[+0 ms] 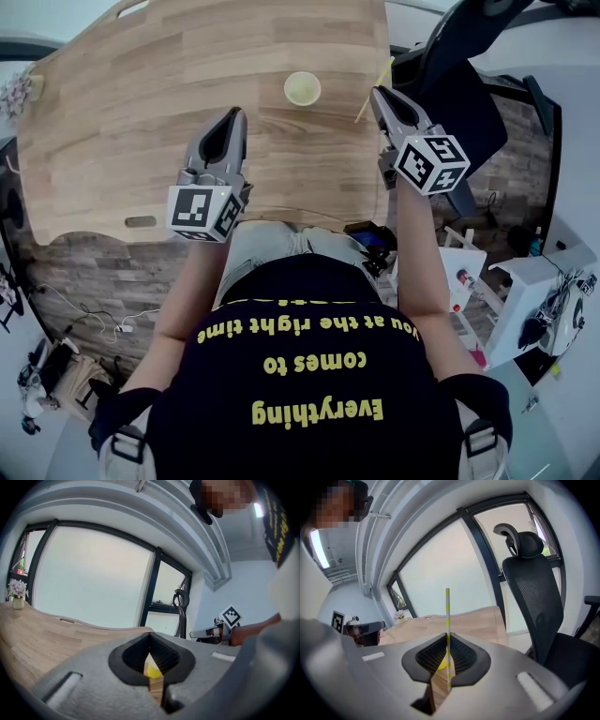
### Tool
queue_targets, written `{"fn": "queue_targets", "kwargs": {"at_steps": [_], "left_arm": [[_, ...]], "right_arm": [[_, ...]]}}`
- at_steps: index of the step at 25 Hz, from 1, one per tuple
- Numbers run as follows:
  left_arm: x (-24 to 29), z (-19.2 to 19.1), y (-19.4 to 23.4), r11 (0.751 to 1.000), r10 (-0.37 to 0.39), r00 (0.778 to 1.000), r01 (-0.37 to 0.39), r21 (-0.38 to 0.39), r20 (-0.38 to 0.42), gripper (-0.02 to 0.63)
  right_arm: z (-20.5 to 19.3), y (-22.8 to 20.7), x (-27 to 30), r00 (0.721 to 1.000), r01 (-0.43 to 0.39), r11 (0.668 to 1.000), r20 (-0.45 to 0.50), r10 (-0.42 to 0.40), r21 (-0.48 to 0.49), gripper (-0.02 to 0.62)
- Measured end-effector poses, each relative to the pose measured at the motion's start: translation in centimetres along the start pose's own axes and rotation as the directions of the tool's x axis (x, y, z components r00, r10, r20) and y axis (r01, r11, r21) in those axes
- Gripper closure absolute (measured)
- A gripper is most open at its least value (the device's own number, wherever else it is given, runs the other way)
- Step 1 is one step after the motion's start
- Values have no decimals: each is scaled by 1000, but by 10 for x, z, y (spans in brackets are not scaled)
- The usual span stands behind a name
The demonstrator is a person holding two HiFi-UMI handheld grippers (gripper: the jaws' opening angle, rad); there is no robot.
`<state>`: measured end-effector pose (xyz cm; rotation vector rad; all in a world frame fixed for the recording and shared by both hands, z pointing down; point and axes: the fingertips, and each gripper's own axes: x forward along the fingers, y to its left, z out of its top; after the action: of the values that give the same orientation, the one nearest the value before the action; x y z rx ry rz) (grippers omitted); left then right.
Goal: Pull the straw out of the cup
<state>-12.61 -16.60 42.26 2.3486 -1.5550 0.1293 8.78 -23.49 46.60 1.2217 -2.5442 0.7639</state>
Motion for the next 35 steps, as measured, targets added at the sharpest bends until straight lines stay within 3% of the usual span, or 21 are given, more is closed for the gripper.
{"fn": "queue_targets", "kwargs": {"at_steps": [18, 35], "left_arm": [[6, -8, 9, 1000, -8, 1000, 8, -6, -23, 606], [7, -14, 6, 1000, -6, 999, 6, -1, -49, 606]], "right_arm": [[-64, -12, 26, 966, -8, 992, -257, 41, 128, 565], [-126, -14, 45, 874, -15, 945, -454, 172, 328, 565]]}}
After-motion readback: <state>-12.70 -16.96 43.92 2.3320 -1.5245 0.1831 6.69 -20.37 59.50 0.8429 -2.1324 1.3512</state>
